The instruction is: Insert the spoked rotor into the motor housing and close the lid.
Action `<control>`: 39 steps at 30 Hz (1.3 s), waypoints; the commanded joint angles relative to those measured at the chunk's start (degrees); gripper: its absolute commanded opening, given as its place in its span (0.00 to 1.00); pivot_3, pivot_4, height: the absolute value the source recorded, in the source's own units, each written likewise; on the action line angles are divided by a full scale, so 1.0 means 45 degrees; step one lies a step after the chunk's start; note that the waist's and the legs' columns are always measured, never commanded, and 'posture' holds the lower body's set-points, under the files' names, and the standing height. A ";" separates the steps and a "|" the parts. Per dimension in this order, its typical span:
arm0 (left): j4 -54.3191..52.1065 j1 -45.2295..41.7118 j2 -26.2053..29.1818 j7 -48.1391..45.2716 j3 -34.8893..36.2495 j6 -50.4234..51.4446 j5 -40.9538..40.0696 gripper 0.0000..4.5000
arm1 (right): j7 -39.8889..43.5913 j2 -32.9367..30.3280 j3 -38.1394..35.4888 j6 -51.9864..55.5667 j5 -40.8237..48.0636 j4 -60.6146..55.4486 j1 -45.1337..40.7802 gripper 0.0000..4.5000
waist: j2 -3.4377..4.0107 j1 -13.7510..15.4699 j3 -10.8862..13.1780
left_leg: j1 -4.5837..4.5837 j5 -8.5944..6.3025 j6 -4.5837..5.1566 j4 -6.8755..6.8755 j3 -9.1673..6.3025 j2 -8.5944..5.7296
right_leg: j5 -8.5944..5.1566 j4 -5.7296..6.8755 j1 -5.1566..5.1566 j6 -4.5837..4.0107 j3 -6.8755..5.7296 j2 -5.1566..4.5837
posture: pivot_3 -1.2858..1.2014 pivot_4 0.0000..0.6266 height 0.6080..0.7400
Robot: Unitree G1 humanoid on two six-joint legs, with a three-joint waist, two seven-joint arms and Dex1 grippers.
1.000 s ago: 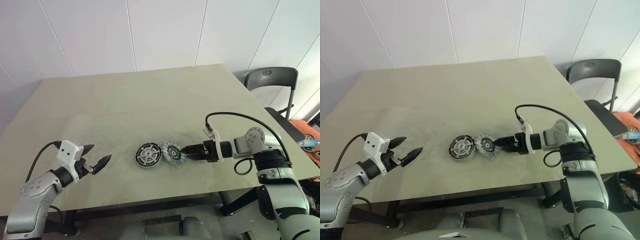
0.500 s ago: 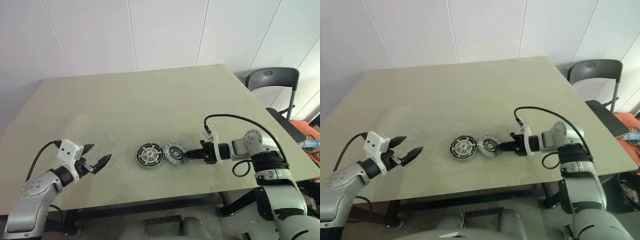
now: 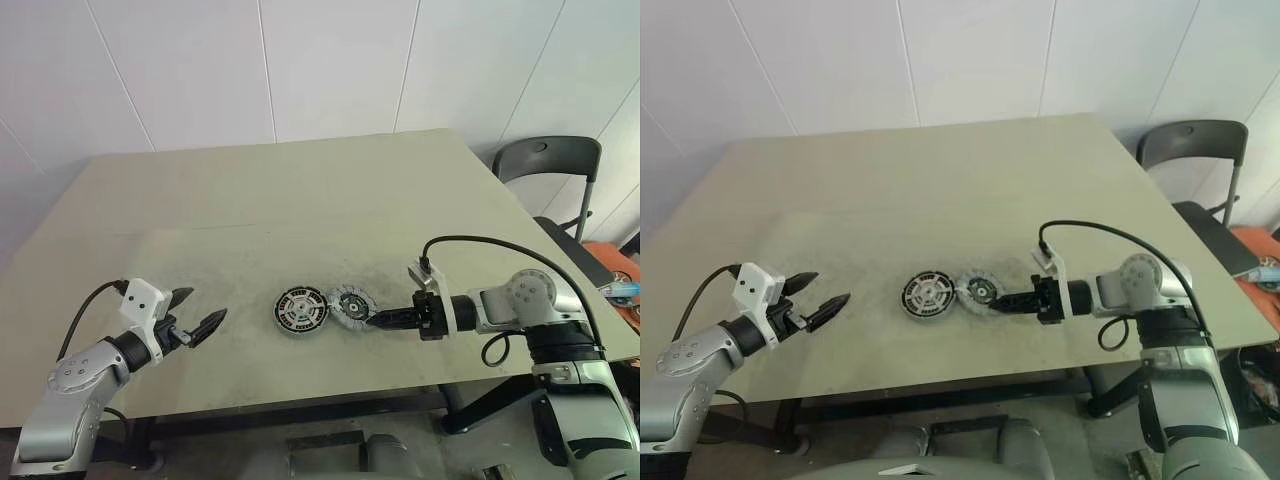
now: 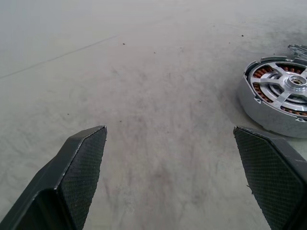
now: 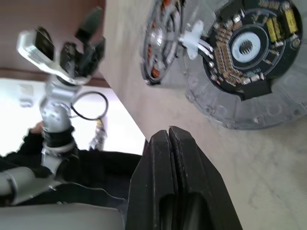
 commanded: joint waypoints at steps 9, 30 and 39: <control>0.0065 -0.0314 -0.0005 0.0016 -0.0152 -0.0288 0.0148 1.00 | -0.4501 -0.0382 -0.1167 0.0063 0.4894 -0.1619 0.2102 0.58 | -0.0002 -0.0051 0.0001 | -0.0007 -0.0001 0.0002 -0.0003 0.0007 0.0001 | 0.0002 -0.0029 0.0004 0.0001 0.0002 0.0000 | 0.52 0.00 1.00; -0.0064 -0.0269 -0.0121 0.0260 -0.0191 -0.0320 0.0129 1.00 | -1.1514 0.1520 -0.0692 -0.0118 0.9639 0.1368 0.1061 0.87 | -0.0010 0.0002 -0.0003 | 0.0012 0.0000 0.0006 0.0000 0.0017 0.0007 | 0.0014 -0.0043 0.0030 -0.0005 0.0001 0.0000 | 0.52 0.00 1.00; 0.0005 -0.0410 -0.0118 0.0221 -0.0251 -0.0361 0.0117 1.00 | -1.4640 0.2327 -0.1573 -0.2680 1.1310 0.1395 0.1418 0.87 | -0.0010 -0.0030 -0.0003 | 0.0030 0.0001 0.0007 0.0003 0.0016 0.0009 | 0.0014 -0.0041 0.0050 -0.0004 0.0001 0.0002 | 0.52 0.00 1.00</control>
